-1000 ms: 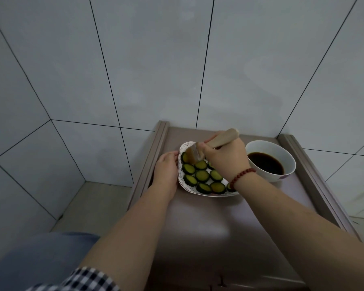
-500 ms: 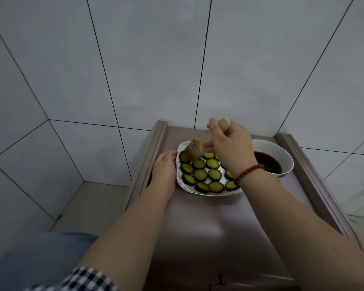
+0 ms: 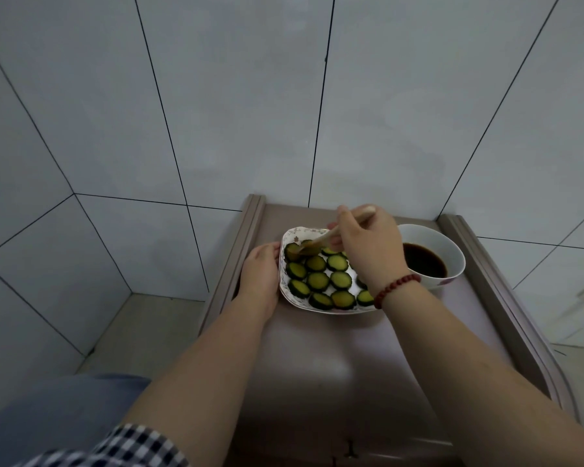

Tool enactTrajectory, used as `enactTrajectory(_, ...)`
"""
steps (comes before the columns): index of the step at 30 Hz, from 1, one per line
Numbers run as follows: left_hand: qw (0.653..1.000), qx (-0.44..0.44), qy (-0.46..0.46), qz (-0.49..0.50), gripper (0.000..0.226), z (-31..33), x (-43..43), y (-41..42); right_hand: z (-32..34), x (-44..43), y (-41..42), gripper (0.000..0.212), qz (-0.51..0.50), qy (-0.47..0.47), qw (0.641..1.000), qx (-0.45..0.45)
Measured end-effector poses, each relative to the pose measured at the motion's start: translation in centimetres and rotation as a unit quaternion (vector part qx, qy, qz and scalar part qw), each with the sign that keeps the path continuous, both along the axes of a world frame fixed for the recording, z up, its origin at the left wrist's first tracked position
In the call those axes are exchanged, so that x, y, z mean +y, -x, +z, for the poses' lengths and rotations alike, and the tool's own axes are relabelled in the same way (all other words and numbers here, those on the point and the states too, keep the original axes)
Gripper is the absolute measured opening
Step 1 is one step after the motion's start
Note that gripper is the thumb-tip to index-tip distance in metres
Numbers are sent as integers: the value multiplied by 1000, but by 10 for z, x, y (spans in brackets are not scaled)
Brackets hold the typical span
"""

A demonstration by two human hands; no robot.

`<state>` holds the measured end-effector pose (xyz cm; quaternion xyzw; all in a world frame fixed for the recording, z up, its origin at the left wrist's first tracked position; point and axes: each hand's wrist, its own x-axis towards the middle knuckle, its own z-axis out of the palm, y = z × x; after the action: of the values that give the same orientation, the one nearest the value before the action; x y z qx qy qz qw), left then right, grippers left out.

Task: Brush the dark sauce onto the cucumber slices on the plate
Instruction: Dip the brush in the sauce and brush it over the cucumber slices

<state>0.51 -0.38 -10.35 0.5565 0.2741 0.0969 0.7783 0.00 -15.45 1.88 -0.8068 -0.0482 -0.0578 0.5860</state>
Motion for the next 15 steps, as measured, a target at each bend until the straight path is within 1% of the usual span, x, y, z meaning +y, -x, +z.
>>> enactTrajectory(3, 1000, 3, 15, 6, 41, -2, 0, -2, 2, -2, 4, 17, -22, -45, 998, -43)
enactTrajectory(5, 1000, 6, 8, 8, 43, -3, 0, 0, 1, -1, 5, 16, -4, -29, 999, -36)
enactTrajectory(7, 1000, 3, -2, 2, 42, -4, 1, -1, -1, 0, 4, 20, 27, 20, 999, 1)
enactTrajectory(9, 1000, 3, 3, 1, 41, -4, 2, -2, -1, -3, 1, 24, 46, 39, 998, 17)
enactTrajectory(13, 1000, 1, 13, 11, 39, -4, 1, -2, 3, -7, -2, 17, 14, 1, 1000, -18)
enactTrajectory(15, 1000, 0, 13, 13, 38, -4, 1, -1, 1, -6, -1, 17, 13, -5, 1000, -18)
